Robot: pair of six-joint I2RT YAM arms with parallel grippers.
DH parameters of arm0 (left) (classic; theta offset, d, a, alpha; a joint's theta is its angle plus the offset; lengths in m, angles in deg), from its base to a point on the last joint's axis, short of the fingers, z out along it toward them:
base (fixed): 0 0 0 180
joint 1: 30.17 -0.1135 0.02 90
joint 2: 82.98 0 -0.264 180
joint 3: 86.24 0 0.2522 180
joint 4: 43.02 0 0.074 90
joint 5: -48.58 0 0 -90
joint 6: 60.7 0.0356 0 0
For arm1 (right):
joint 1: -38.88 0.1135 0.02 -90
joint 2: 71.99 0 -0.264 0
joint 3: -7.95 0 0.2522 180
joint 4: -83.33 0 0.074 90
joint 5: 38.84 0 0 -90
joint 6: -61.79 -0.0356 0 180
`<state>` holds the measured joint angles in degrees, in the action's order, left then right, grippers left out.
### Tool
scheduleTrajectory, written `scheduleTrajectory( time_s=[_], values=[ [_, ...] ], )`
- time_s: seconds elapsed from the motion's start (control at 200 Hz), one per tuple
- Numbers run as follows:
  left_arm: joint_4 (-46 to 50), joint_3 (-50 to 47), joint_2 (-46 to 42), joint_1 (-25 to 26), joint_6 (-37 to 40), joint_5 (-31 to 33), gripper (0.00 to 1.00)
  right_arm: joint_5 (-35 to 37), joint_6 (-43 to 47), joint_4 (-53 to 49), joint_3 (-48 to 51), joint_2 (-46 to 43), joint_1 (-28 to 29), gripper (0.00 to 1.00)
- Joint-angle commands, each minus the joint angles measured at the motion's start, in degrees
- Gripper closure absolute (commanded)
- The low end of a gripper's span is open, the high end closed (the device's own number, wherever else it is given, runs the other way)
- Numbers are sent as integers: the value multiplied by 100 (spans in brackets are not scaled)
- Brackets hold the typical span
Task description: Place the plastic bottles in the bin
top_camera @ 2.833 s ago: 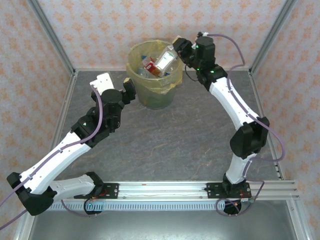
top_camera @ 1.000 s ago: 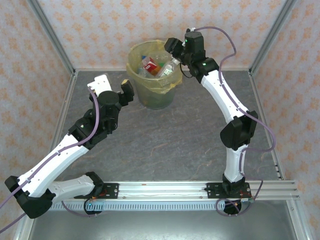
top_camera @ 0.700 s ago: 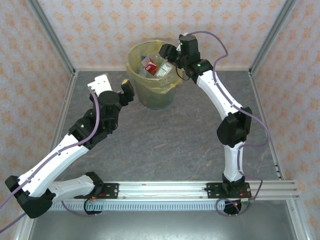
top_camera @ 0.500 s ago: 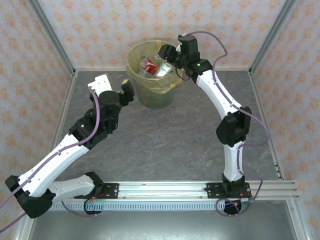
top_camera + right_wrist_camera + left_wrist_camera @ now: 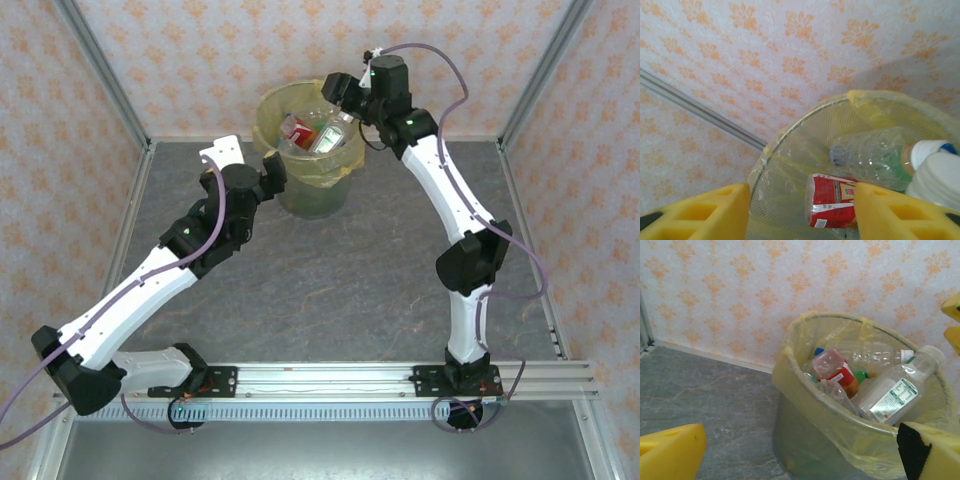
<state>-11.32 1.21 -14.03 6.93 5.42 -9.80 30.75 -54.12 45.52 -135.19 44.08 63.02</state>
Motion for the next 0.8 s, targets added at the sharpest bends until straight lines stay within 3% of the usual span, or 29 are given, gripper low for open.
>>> scheduleTrajectory(
  time_s=[0.0,0.22,0.596,0.796],
  values=[
    [-205,313,148,-118,65,-398,1,36,-109,13,19,-172,-295,47],
    [-89,681,442,-273,-18,-768,1,-133,-132,231,-229,285,-323,50],
    [-1,463,233,-343,-82,-681,1,-876,-412,320,-748,1172,-290,52],
    [-4,435,250,-370,-116,-698,1,-907,-280,173,-896,1254,-176,52]
  ],
)
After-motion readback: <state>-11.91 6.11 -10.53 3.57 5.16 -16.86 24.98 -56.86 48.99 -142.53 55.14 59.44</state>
